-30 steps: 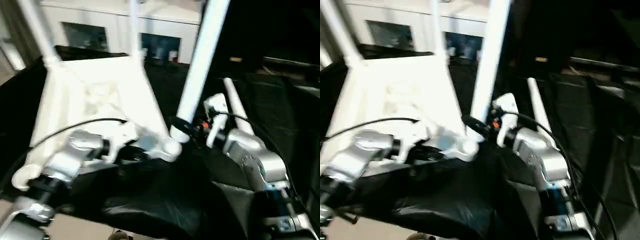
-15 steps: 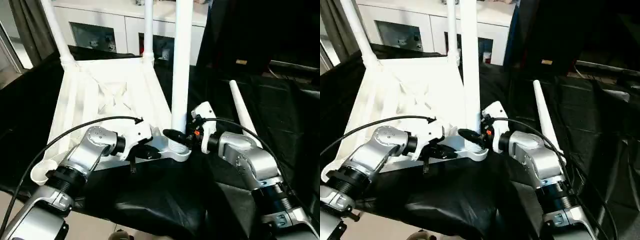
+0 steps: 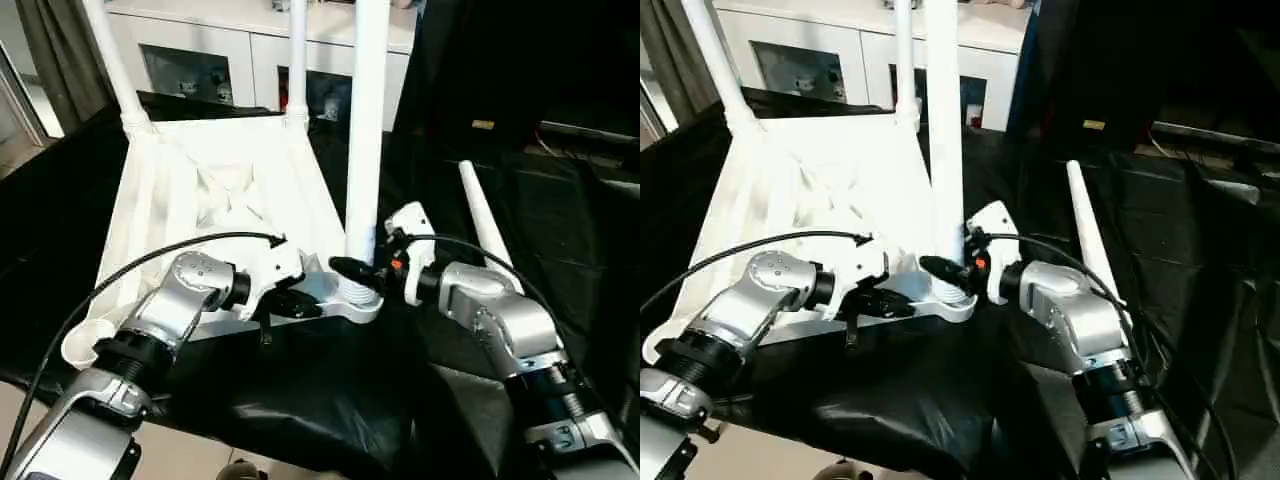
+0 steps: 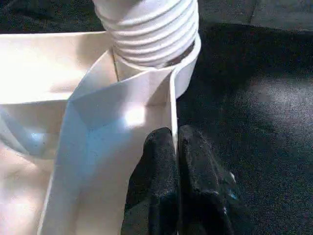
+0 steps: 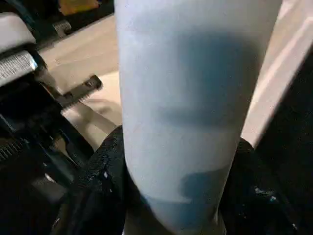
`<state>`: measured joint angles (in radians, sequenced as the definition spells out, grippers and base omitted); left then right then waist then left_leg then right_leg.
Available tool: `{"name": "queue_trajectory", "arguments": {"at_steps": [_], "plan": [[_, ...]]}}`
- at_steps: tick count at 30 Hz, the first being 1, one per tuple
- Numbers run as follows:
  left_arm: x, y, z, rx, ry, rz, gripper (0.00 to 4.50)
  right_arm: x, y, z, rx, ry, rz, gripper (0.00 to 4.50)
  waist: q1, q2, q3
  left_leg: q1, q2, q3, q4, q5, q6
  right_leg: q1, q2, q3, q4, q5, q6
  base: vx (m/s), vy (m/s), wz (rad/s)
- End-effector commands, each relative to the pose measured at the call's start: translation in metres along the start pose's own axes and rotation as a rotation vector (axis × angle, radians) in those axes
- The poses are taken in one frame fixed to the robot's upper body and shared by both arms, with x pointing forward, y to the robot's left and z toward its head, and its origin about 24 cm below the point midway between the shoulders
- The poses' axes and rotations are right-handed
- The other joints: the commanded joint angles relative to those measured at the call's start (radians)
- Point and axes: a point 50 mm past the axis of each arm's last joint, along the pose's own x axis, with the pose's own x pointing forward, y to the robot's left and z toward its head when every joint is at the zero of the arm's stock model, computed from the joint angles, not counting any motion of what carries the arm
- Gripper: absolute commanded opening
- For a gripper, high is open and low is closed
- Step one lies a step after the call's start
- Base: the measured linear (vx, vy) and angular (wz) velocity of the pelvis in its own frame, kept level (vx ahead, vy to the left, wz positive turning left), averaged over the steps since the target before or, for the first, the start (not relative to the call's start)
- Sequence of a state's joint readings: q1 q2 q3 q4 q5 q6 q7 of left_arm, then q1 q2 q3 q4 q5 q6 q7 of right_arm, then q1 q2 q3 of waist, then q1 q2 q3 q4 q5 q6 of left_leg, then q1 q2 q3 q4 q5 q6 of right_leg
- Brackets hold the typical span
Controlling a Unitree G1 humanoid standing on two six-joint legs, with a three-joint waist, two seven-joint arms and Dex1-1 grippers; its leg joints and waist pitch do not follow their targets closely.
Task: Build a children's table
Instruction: Insert table leg to table base
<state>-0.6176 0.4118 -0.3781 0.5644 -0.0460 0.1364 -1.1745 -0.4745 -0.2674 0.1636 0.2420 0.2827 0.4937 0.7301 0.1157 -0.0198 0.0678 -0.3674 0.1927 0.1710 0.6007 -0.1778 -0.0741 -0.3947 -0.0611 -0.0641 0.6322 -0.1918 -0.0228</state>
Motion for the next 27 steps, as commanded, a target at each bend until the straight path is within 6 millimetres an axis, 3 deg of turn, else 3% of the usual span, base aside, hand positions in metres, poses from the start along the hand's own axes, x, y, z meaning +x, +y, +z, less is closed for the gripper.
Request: {"name": "queue_trajectory", "arguments": {"at_steps": [1,8,14,16,19,20,23,24,26,27], "plan": [[0.001,0.001,0.006,0.03,-0.014,-0.021,0.0,-0.002,-0.003,0.0,0.002,0.014,-0.009,1.95,-0.002,0.008,-0.075,0.016,0.036,-0.011,-0.073,-0.203,-0.029,0.044,-0.087,0.054,-0.088,-0.266,-0.159,0.0,0.0,0.0],[-0.001,0.003,0.006,0.029,-0.011,-0.017,0.0,-0.005,-0.001,0.001,0.004,0.008,0.002,1.95,-0.002,0.012,-0.076,0.015,0.038,-0.012,-0.073,-0.197,-0.027,0.046,-0.086,0.053,-0.084,-0.23,-0.169,0.0,0.0,0.0],[-0.002,0.004,0.006,0.032,-0.01,-0.019,0.0,0.0,-0.003,-0.003,0.03,-0.016,-0.012,1.95,-0.003,0.012,-0.075,0.015,0.038,-0.013,-0.074,-0.215,-0.033,0.045,-0.088,0.053,-0.087,-0.249,-0.169,0.0,0.0,0.0],[-0.002,0.004,0.006,0.033,-0.007,-0.018,0.0,0.001,-0.003,-0.005,0.049,-0.029,-0.016,1.95,-0.001,0.019,-0.075,0.015,0.038,-0.015,-0.075,-0.224,-0.035,0.045,-0.089,0.052,-0.086,-0.255,-0.172,0.0,0.0,0.0],[-0.005,0.005,0.005,0.033,-0.006,-0.016,0.0,0.001,-0.004,-0.007,0.09,-0.059,-0.021,1.95,-0.003,0.018,-0.075,0.016,0.038,-0.015,-0.076,-0.24,-0.037,0.045,-0.088,0.052,-0.089,-0.263,-0.172,0.0,0.0,0.0],[-0.006,0.005,0.005,0.033,-0.005,-0.015,0.0,0.0,-0.005,-0.009,0.111,-0.074,-0.025,1.95,-0.001,0.025,-0.074,0.016,0.038,-0.016,-0.077,-0.249,-0.038,0.044,-0.089,0.052,-0.091,-0.268,-0.173,0.0,0.0,0.0],[-0.01,0.007,0.005,0.035,0.001,-0.007,0.0,-0.001,-0.006,-0.015,0.166,-0.114,-0.04,1.95,-0.001,0.026,-0.075,0.016,0.039,-0.017,-0.077,-0.253,-0.039,0.044,-0.089,0.052,-0.089,-0.258,-0.178,0.0,0.0,0.0],[-0.012,0.008,0.005,0.036,0.004,-0.002,0.0,-0.002,-0.007,-0.021,0.195,-0.129,-0.053,1.95,0.002,0.035,-0.076,0.016,0.039,-0.019,-0.077,-0.258,-0.041,0.045,-0.09,0.051,-0.087,-0.244,-0.187,0.0,0.0,0.0],[-0.013,0.008,0.005,0.036,0.005,0.0,0.0,-0.002,-0.008,-0.024,0.211,-0.137,-0.06,1.95,0.002,0.033,-0.076,0.015,0.038,-0.018,-0.077,-0.263,-0.04,0.045,-0.089,0.05,-0.088,-0.239,-0.192,0.0,0.0,0.0],[-0.014,0.009,0.005,0.036,0.007,0.005,0.0,-0.002,-0.007,-0.03,0.229,-0.148,-0.063,1.95,0.003,0.042,-0.076,0.016,0.039,-0.02,-0.078,-0.269,-0.041,0.045,-0.09,0.05,-0.087,-0.24,-0.195,0.0,0.0,0.0]]}}
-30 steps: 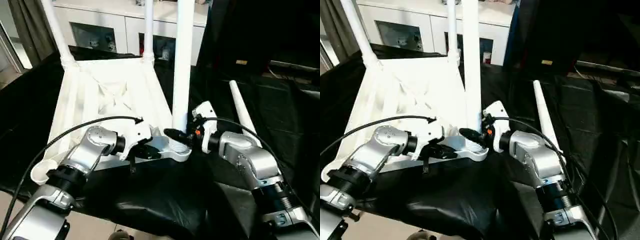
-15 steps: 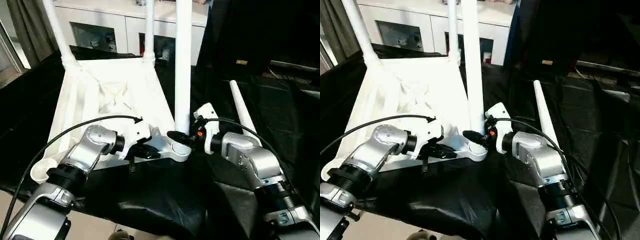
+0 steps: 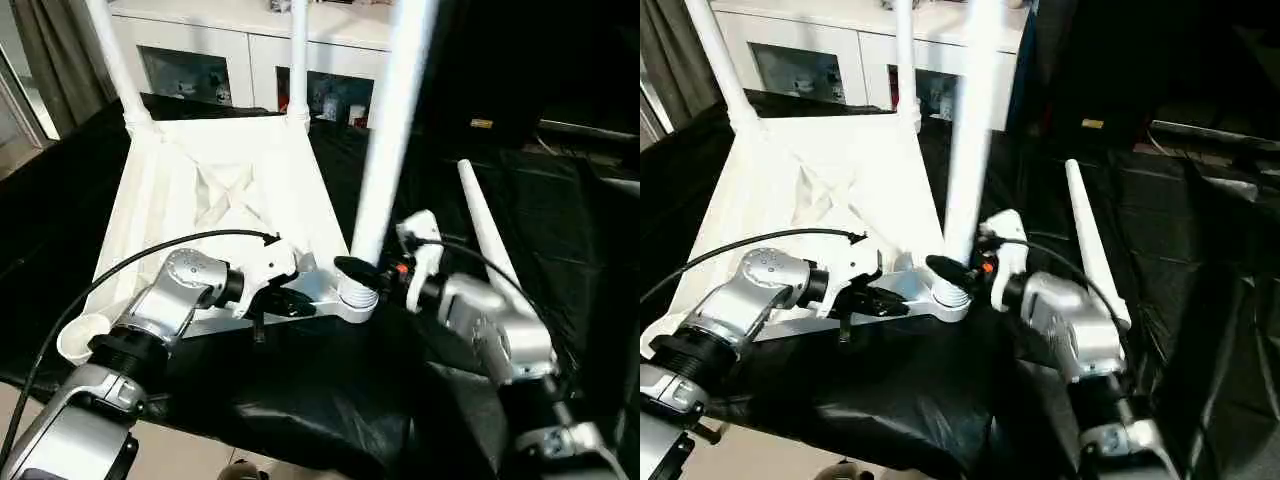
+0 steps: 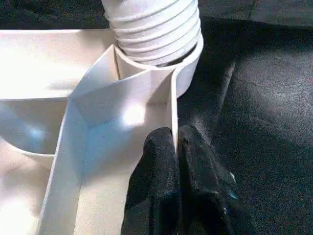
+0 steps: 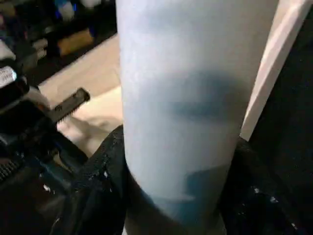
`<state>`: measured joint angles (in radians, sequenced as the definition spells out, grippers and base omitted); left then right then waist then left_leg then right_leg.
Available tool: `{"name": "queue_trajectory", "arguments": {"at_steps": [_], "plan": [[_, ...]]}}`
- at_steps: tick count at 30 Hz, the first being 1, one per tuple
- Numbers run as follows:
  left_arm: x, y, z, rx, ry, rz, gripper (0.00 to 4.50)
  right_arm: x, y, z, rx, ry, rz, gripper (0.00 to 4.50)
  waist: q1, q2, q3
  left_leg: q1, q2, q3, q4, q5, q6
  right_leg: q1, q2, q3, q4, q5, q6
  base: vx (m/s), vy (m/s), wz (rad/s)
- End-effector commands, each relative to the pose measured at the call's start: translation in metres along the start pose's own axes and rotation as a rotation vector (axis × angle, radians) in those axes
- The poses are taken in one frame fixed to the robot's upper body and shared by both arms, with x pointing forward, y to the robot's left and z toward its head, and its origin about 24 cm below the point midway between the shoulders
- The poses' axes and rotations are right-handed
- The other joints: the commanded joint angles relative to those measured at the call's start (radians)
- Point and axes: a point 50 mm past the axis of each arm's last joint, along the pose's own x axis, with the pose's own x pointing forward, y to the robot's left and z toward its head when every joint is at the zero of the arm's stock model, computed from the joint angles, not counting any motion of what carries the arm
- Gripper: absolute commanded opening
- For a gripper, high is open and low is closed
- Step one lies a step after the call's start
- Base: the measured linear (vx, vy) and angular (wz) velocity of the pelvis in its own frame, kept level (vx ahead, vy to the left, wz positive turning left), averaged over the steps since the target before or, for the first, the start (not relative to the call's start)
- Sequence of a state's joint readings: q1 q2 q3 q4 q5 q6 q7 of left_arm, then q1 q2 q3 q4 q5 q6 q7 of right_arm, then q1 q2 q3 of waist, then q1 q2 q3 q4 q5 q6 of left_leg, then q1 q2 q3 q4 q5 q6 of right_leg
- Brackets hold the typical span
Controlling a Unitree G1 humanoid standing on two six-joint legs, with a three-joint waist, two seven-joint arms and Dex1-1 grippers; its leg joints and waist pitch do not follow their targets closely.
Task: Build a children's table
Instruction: Insert table leg to table base
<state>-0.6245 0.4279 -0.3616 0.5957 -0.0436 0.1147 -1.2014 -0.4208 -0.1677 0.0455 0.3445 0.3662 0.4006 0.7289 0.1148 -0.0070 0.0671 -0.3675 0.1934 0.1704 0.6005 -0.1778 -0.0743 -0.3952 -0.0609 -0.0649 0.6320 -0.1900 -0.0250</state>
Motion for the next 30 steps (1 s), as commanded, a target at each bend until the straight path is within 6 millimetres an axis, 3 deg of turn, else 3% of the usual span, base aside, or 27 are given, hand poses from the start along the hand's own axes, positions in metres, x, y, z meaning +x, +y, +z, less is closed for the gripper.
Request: {"name": "queue_trajectory", "arguments": {"at_steps": [1,3,11,24,25,28,30], "plan": [[-0.008,0.007,0.01,0.043,0.002,0.01,0.0,-0.007,-0.007,-0.013,0.037,-0.005,-0.045,1.95,0.002,0.028,-0.075,0.016,0.038,-0.018,-0.078,-0.273,-0.041,0.045,-0.089,0.051,-0.088,-0.241,-0.193,0.0,0.0,0.0],[-0.009,0.007,0.01,0.044,0.004,0.012,0.0,-0.008,-0.007,-0.016,0.042,-0.009,-0.046,1.95,0.004,0.025,-0.076,0.016,0.037,-0.017,-0.077,-0.271,-0.033,0.046,-0.09,0.051,-0.088,-0.241,-0.195,0.0,0.0,0.0],[-0.01,0.01,0.01,0.051,0.009,0.036,0.0,-0.017,-0.004,-0.038,0.06,-0.063,-0.049,1.95,0.005,0.036,-0.076,0.015,0.038,-0.019,-0.08,-0.282,-0.026,0.044,-0.091,0.051,-0.091,-0.267,-0.192,0.0,0.0,0.0],[-0.009,0.012,0.01,0.056,0.008,0.048,0.0,-0.028,-0.001,-0.054,-0.03,-0.071,-0.051,1.95,0.012,0.037,-0.075,0.016,0.04,-0.019,-0.084,-0.303,-0.016,0.041,-0.091,0.052,-0.098,-0.296,-0.182,0.0,0.0,0.0],[-0.009,0.012,0.011,0.056,0.007,0.05,0.0,-0.028,0.0,-0.054,-0.068,-0.049,-0.045,1.95,0.011,0.032,-0.074,0.016,0.041,-0.018,-0.085,-0.303,-0.015,0.041,-0.09,0.052,-0.099,-0.302,-0.18,0.0,0.0,0.0],[-0.008,0.012,0.011,0.057,0.005,0.053,0.0,-0.024,0.003,-0.052,-0.157,-0.006,-0.017,1.95,0.013,0.035,-0.073,0.016,0.04,-0.018,-0.085,-0.306,-0.017,0.04,-0.091,0.053,-0.101,-0.328,-0.169,0.0,0.0,0.0],[-0.008,0.011,0.01,0.056,0.004,0.053,0.0,-0.02,0.005,-0.048,-0.208,0.032,0.01,1.95,0.011,0.021,-0.071,0.015,0.04,-0.018,-0.087,-0.298,-0.014,0.04,-0.09,0.053,-0.102,-0.345,-0.162,0.0,0.0,0.0]]}}
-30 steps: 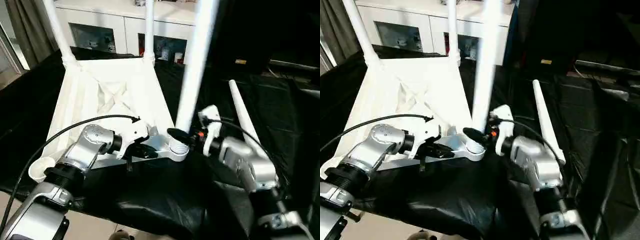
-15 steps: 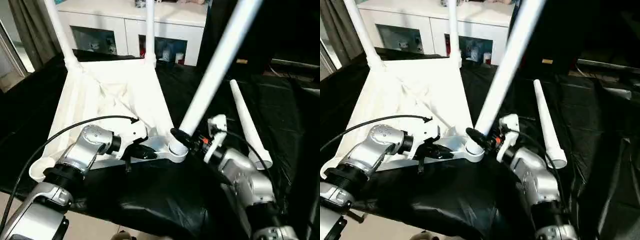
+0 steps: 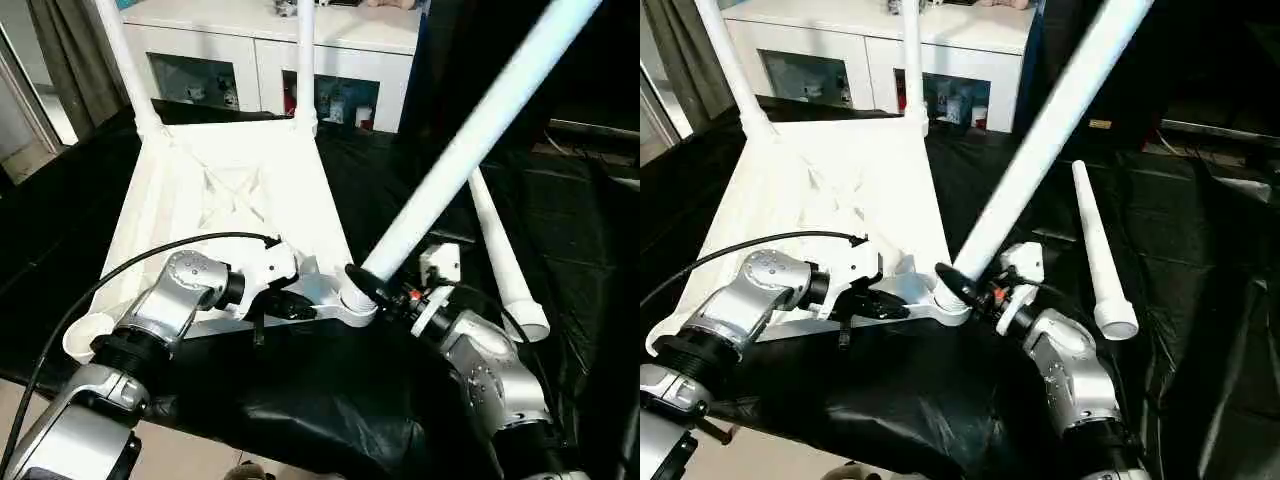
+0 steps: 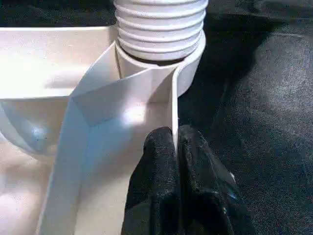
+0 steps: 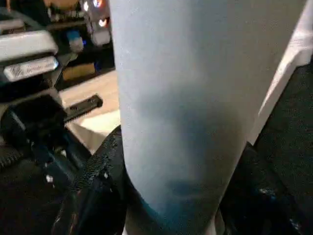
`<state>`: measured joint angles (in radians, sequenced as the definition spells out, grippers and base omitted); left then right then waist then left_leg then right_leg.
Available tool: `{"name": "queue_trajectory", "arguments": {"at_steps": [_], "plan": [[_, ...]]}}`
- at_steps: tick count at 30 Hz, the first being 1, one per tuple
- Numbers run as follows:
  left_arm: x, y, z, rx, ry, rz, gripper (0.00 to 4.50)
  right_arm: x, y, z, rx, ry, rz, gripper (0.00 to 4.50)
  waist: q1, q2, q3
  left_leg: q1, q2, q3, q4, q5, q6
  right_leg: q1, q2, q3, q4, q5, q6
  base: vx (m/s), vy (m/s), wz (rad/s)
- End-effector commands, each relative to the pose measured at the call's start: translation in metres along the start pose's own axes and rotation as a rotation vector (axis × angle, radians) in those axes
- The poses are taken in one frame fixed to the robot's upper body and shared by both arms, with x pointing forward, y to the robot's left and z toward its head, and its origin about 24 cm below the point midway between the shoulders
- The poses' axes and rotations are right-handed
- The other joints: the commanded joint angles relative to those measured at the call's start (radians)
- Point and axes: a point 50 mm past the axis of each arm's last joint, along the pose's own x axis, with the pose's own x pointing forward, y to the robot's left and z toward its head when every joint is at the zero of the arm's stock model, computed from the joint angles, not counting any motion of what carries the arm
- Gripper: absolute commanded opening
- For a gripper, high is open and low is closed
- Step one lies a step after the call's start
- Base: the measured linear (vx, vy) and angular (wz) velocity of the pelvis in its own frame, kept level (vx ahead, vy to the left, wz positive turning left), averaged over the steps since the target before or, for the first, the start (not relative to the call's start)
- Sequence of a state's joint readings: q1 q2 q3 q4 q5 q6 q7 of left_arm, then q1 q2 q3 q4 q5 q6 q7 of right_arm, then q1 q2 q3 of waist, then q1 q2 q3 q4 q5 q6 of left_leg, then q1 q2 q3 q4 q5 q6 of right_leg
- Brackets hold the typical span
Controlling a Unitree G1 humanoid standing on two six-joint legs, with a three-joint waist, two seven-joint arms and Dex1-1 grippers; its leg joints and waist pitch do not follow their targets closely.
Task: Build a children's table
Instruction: Insert table leg to table base, then rotate leg to tighten
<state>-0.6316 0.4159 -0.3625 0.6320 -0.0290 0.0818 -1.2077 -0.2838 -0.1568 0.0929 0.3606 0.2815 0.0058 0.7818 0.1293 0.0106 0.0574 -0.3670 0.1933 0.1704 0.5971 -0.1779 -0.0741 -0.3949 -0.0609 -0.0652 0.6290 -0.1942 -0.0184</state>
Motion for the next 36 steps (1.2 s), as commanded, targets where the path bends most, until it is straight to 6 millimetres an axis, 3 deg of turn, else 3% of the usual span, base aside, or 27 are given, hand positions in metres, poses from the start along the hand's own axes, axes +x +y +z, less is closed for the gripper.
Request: {"name": "queue_trajectory", "arguments": {"at_steps": [1,2,4,5,7,8,10,11,20,22,27,31,34,35,36], "plan": [[-0.01,0.011,0.012,0.046,-0.001,0.063,0.0,-0.008,0.001,-0.025,-0.004,0.168,0.011,1.95,-0.003,0.006,-0.061,0.015,0.04,-0.018,-0.083,-0.294,-0.014,0.038,-0.09,0.053,-0.097,-0.344,-0.168,0.0,0.0,0.0],[-0.01,0.011,0.012,0.046,0.0,0.062,0.0,-0.006,0.001,-0.024,-0.012,0.176,0.024,1.95,-0.006,0.0,-0.06,0.016,0.04,-0.016,-0.083,-0.302,-0.012,0.037,-0.09,0.054,-0.101,-0.362,-0.163,0.0,0.0,0.0],[-0.01,0.01,0.011,0.047,0.0,0.059,0.0,-0.004,0.0,-0.022,-0.022,0.187,0.05,1.95,-0.006,0.003,-0.06,0.014,0.04,-0.018,-0.083,-0.302,-0.011,0.037,-0.093,0.055,-0.102,-0.379,-0.157,0.0,0.0,0.0],[-0.01,0.01,0.011,0.047,0.0,0.059,0.0,-0.004,0.0,-0.022,-0.022,0.187,0.05,1.95,-0.006,-0.003,-0.06,0.015,0.04,-0.019,-0.083,-0.297,-0.007,0.038,-0.095,0.055,-0.101,-0.391,-0.153,0.0,0.0,0.0],[-0.01,0.01,0.011,0.047,0.0,0.058,0.0,-0.003,0.0,-0.021,-0.026,0.192,0.061,1.95,-0.008,-0.001,-0.059,0.015,0.04,-0.018,-0.084,-0.304,-0.005,0.035,-0.094,0.055,-0.105,-0.404,-0.148,0.0,0.0,0.0],[-0.009,0.009,0.011,0.047,-0.002,0.054,0.0,-0.003,0.0,-0.021,-0.024,0.21,0.083,1.95,-0.008,-0.009,-0.06,0.014,0.041,-0.018,-0.083,-0.295,-0.002,0.036,-0.094,0.055,-0.102,-0.398,-0.148,0.0,0.0,0.0],[-0.009,0.008,0.011,0.047,-0.007,0.043,0.0,-0.003,-0.002,-0.024,-0.013,0.251,0.126,1.95,-0.011,-0.009,-0.06,0.015,0.041,-0.017,-0.082,-0.287,0.002,0.035,-0.093,0.055,-0.102,-0.389,-0.152,0.0,0.0,0.0],[-0.008,0.007,0.011,0.049,-0.009,0.037,0.0,-0.004,-0.003,-0.025,-0.011,0.264,0.145,1.95,-0.012,-0.016,-0.06,0.014,0.041,-0.014,-0.082,-0.285,0.004,0.034,-0.092,0.056,-0.104,-0.383,-0.154,0.0,0.0,0.0],[-0.006,-0.003,0.013,0.075,-0.003,-0.086,0.0,-0.007,-0.015,-0.024,-0.016,0.294,0.237,1.95,-0.017,-0.013,-0.065,0.012,0.043,-0.013,-0.081,-0.26,0.01,0.04,-0.09,0.054,-0.092,-0.28,-0.191,0.0,0.0,0.0],[-0.007,-0.004,0.014,0.091,0.008,-0.113,0.0,-0.008,-0.018,-0.021,-0.031,0.304,0.269,1.95,-0.019,-0.011,-0.057,0.012,0.042,-0.011,-0.08,-0.258,0.018,0.036,-0.088,0.055,-0.093,-0.272,-0.196,0.0,0.0,0.0],[-0.01,-0.003,0.016,0.097,0.009,-0.149,0.0,-0.009,-0.028,-0.014,-0.044,0.311,0.295,1.95,-0.023,-0.011,-0.054,0.014,0.043,-0.012,-0.083,-0.279,0.019,0.037,-0.086,0.053,-0.094,-0.291,-0.202,0.0,0.0,0.0],[-0.009,0.005,0.02,0.091,0.003,-0.056,0.0,-0.005,-0.034,-0.011,-0.046,0.296,0.218,1.95,-0.027,-0.01,-0.048,0.016,0.043,-0.012,-0.086,-0.303,0.016,0.033,-0.085,0.054,-0.099,-0.32,-0.198,0.0,0.0,0.0],[-0.006,0.012,0.022,0.061,-0.001,0.029,0.0,-0.001,-0.039,-0.011,-0.041,0.271,0.107,1.95,-0.031,-0.011,-0.04,0.025,0.04,-0.015,-0.088,-0.348,-0.003,0.026,-0.089,0.054,-0.112,-0.435,-0.174,0.0,0.0,0.0],[-0.005,0.017,0.024,0.041,-0.004,0.078,0.0,0.001,-0.041,-0.012,-0.037,0.268,0.042,1.95,-0.034,-0.016,-0.039,0.017,0.041,-0.018,-0.092,-0.342,-0.004,0.032,-0.091,0.053,-0.114,-0.455,-0.159,0.0,0.0,0.0],[-0.002,0.022,0.027,0.012,-0.009,0.128,0.0,0.003,-0.042,-0.014,-0.044,0.258,-0.025,1.95,-0.036,-0.015,-0.038,0.02,0.04,-0.016,-0.092,-0.335,-0.009,0.025,-0.089,0.054,-0.115,-0.456,-0.155,0.0,0.0,0.0]]}}
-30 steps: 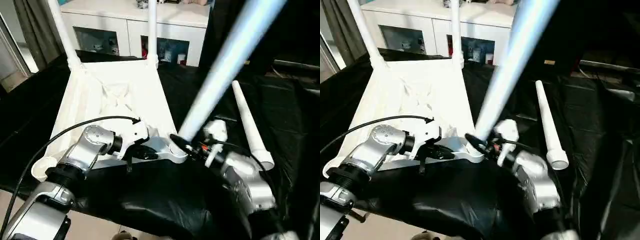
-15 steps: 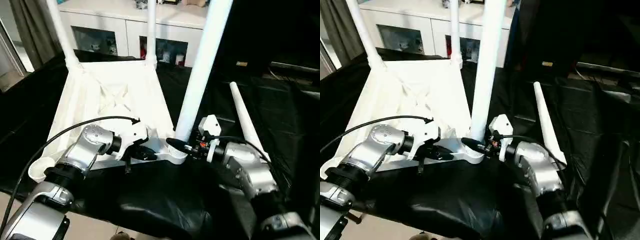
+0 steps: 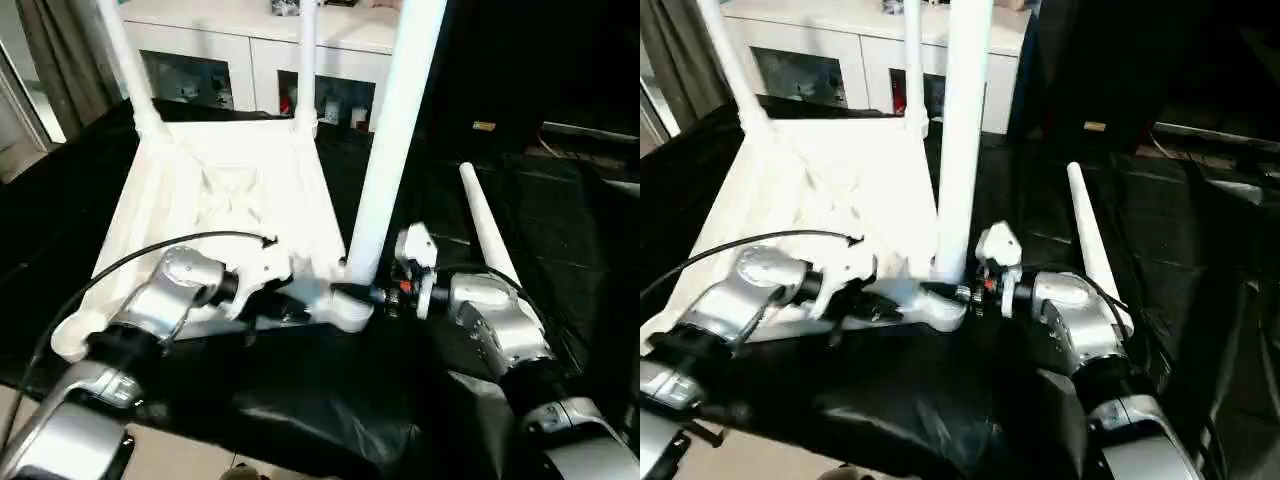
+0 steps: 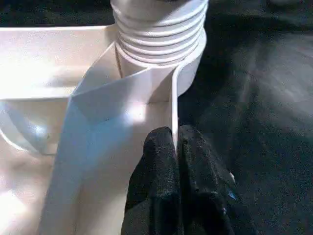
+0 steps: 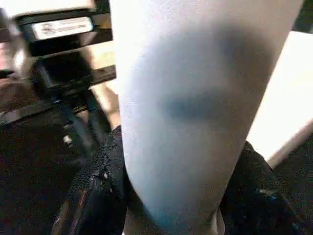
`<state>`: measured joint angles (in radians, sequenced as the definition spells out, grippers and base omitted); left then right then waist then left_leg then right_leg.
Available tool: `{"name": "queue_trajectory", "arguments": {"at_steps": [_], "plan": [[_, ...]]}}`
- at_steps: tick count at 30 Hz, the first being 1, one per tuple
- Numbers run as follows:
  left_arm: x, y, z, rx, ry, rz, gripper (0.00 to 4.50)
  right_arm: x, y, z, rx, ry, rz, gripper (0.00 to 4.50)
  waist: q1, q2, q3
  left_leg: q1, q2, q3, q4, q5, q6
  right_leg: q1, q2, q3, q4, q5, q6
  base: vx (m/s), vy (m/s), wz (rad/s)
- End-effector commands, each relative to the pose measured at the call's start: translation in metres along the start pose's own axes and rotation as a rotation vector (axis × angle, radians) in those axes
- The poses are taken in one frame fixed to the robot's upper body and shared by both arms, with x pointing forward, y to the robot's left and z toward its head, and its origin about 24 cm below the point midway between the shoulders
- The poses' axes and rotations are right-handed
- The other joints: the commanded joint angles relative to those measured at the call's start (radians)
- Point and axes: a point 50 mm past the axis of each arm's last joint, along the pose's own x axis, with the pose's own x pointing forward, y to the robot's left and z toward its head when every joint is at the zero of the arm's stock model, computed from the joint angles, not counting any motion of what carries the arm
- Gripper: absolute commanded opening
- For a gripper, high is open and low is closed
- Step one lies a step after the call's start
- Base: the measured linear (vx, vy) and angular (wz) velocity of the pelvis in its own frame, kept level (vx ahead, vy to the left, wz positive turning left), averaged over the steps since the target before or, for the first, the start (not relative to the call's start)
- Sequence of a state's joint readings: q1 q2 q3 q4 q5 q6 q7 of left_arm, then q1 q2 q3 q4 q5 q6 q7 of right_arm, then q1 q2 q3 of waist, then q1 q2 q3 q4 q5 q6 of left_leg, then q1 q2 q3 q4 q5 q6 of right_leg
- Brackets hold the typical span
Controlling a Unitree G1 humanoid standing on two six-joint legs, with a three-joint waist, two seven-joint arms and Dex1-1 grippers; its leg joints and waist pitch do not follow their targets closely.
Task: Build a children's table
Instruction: Rotate leg to tighten
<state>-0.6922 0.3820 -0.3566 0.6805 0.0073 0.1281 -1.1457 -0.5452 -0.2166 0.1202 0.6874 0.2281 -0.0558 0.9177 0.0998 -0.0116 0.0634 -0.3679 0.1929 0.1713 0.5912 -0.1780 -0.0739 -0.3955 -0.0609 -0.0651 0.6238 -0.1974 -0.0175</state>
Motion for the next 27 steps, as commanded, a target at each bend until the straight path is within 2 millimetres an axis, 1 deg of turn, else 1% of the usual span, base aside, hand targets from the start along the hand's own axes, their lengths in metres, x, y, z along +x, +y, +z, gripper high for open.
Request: {"name": "queue_trajectory", "arguments": {"at_steps": [1,3,4,5,6,7,8,9,10,11,12,14,15,17,18,19,20,21,22,23,24,26,27], "plan": [[-0.005,0.013,0.019,0.01,-0.041,0.087,0.0,-0.014,-0.007,-0.032,0.065,0.136,-0.173,1.95,-0.008,0.008,-0.044,0.023,0.04,-0.018,-0.085,-0.339,-0.013,0.024,-0.089,0.054,-0.111,-0.459,-0.154,0.0,0.0,0.0],[0.001,0.022,0.025,-0.018,-0.022,0.176,0.0,-0.007,-0.006,-0.037,0.076,0.146,-0.279,1.95,-0.018,0.006,-0.042,0.014,0.039,-0.022,-0.089,-0.338,-0.02,0.031,-0.09,0.05,-0.111,-0.463,-0.146,0.0,0.0,0.0],[0.001,0.022,0.025,-0.019,-0.021,0.18,0.0,-0.006,-0.006,-0.037,0.077,0.147,-0.283,1.95,-0.021,0.004,-0.041,0.016,0.039,-0.022,-0.089,-0.338,-0.018,0.028,-0.09,0.051,-0.114,-0.465,-0.144,0.0,0.0,0.0],[0.004,0.026,0.028,-0.035,-0.011,0.221,0.0,-0.002,-0.005,-0.04,0.092,0.151,-0.325,1.95,-0.021,0.004,-0.042,0.017,0.038,-0.02,-0.087,-0.336,-0.014,0.026,-0.09,0.052,-0.115,-0.458,-0.146,0.0,0.0,0.0],[0.009,0.031,0.032,-0.064,0.003,0.292,0.0,0.004,-0.005,-0.043,0.104,0.17,-0.405,1.95,-0.022,0.007,-0.041,0.018,0.039,-0.021,-0.088,-0.335,-0.017,0.024,-0.09,0.053,-0.113,-0.449,-0.151,0.0,0.0,0.0],[0.012,0.033,0.034,-0.081,0.007,0.32,0.0,0.007,-0.005,-0.044,0.113,0.177,-0.443,1.95,-0.025,0.006,-0.041,0.018,0.037,-0.021,-0.088,-0.338,-0.021,0.025,-0.09,0.052,-0.113,-0.441,-0.158,0.0,0.0,0.0],[0.019,0.037,0.039,-0.123,0.011,0.391,0.0,0.016,-0.005,-0.046,0.14,0.19,-0.538,1.95,-0.031,0.008,-0.04,0.015,0.034,-0.019,-0.088,-0.334,-0.021,0.025,-0.087,0.052,-0.112,-0.432,-0.16,0.0,0.0,0.0],[0.027,0.039,0.044,-0.164,0.009,0.45,0.0,0.025,-0.005,-0.045,0.182,0.194,-0.622,1.95,-0.033,0.011,-0.044,0.017,0.035,-0.023,-0.088,-0.324,-0.032,0.029,-0.089,0.05,-0.11,-0.409,-0.17,0.0,0.0,0.0],[0.027,0.039,0.044,-0.166,0.009,0.453,0.0,0.025,-0.005,-0.045,0.185,0.194,-0.626,1.95,-0.037,0.009,-0.043,0.015,0.033,-0.021,-0.088,-0.323,-0.029,0.029,-0.087,0.05,-0.111,-0.399,-0.172,0.0,0.0,0.0],[0.029,0.039,0.045,-0.174,0.01,0.464,0.0,0.028,-0.005,-0.045,0.198,0.194,-0.644,1.95,-0.037,0.007,-0.042,0.013,0.033,-0.022,-0.089,-0.322,-0.024,0.032,-0.088,0.049,-0.112,-0.393,-0.172,0.0,0.0,0.0],[0.033,0.04,0.047,-0.181,0.013,0.49,0.0,0.033,-0.004,-0.044,0.233,0.193,-0.677,1.95,-0.039,0.007,-0.045,0.008,0.033,-0.019,-0.089,-0.287,-0.005,0.036,-0.086,0.051,-0.108,-0.321,-0.181,0.0,0.0,0.0],[0.037,0.039,0.049,-0.188,0.018,0.506,0.0,0.039,-0.003,-0.042,0.278,0.189,-0.707,1.95,-0.041,0.006,-0.046,0.009,0.031,-0.015,-0.085,-0.268,0.01,0.037,-0.085,0.053,-0.105,-0.272,-0.196,0.0,0.0,0.0],[0.039,0.039,0.05,-0.186,0.02,0.509,0.0,0.042,-0.002,-0.041,0.295,0.188,-0.718,1.95,-0.04,0.005,-0.048,0.008,0.032,-0.015,-0.084,-0.249,0.019,0.04,-0.086,0.052,-0.102,-0.243,-0.203,0.0,0.0,0.0],[0.04,0.038,0.052,-0.185,0.022,0.504,0.0,0.045,-0.002,-0.039,0.295,0.189,-0.719,1.95,-0.039,0.004,-0.048,0.006,0.032,-0.013,-0.083,-0.229,0.029,0.043,-0.085,0.052,-0.099,-0.21,-0.21,0.0,0.0,0.0],[0.042,0.038,0.053,-0.189,0.019,0.497,0.0,0.049,-0.001,-0.036,0.285,0.192,-0.718,1.95,-0.039,0.004,-0.049,0.007,0.031,-0.011,-0.081,-0.201,0.041,0.043,-0.084,0.053,-0.095,-0.164,-0.221,0.0,0.0,0.0],[0.043,0.038,0.054,-0.188,0.023,0.496,0.0,0.051,-0.001,-0.035,0.279,0.196,-0.721,1.95,-0.039,0.004,-0.048,0.007,0.031,-0.01,-0.082,-0.197,0.043,0.044,-0.085,0.052,-0.096,-0.161,-0.224,0.0,0.0,0.0],[0.043,0.038,0.054,-0.191,0.024,0.496,0.0,0.052,0.0,-0.035,0.274,0.2,-0.721,1.95,-0.04,-0.001,-0.049,0.006,0.031,-0.009,-0.081,-0.19,0.046,0.047,-0.085,0.052,-0.096,-0.156,-0.227,0.0,0.0,0.0],[0.043,0.038,0.053,-0.192,0.025,0.496,0.0,0.052,0.0,-0.035,0.272,0.201,-0.721,1.95,-0.039,0.001,-0.048,0.007,0.031,-0.01,-0.082,-0.191,0.046,0.046,-0.084,0.051,-0.096,-0.163,-0.228,0.0,0.0,0.0],[0.044,0.038,0.053,-0.194,0.028,0.498,0.0,0.053,-0.001,-0.034,0.258,0.208,-0.724,1.95,-0.04,0.003,-0.044,0.008,0.032,-0.009,-0.084,-0.21,0.045,0.044,-0.085,0.051,-0.101,-0.196,-0.225,0.0,0.0,0.0],[0.044,0.038,0.053,-0.194,0.029,0.499,0.0,0.054,-0.001,-0.034,0.251,0.21,-0.723,1.95,-0.041,0.001,-0.046,0.01,0.032,-0.009,-0.084,-0.218,0.043,0.044,-0.085,0.051,-0.101,-0.212,-0.223,0.0,0.0,0.0],[0.043,0.039,0.052,-0.195,0.031,0.501,0.0,0.054,-0.001,-0.034,0.248,0.212,-0.721,1.95,-0.042,0.001,-0.042,0.013,0.033,-0.01,-0.087,-0.256,0.033,0.04,-0.086,0.052,-0.11,-0.282,-0.209,0.0,0.0,0.0],[0.043,0.039,0.052,-0.196,0.032,0.505,0.0,0.054,-0.001,-0.034,0.245,0.215,-0.722,1.95,-0.042,0.001,-0.041,0.015,0.034,-0.012,-0.09,-0.284,0.025,0.037,-0.087,0.052,-0.114,-0.337,-0.193,0.0,0.0,0.0],[0.043,0.039,0.052,-0.197,0.032,0.506,0.0,0.053,-0.001,-0.034,0.244,0.215,-0.722,1.95,-0.042,0.001,-0.042,0.015,0.035,-0.013,-0.09,-0.288,0.023,0.038,-0.089,0.052,-0.115,-0.347,-0.189,0.0,0.0,0.0]]}}
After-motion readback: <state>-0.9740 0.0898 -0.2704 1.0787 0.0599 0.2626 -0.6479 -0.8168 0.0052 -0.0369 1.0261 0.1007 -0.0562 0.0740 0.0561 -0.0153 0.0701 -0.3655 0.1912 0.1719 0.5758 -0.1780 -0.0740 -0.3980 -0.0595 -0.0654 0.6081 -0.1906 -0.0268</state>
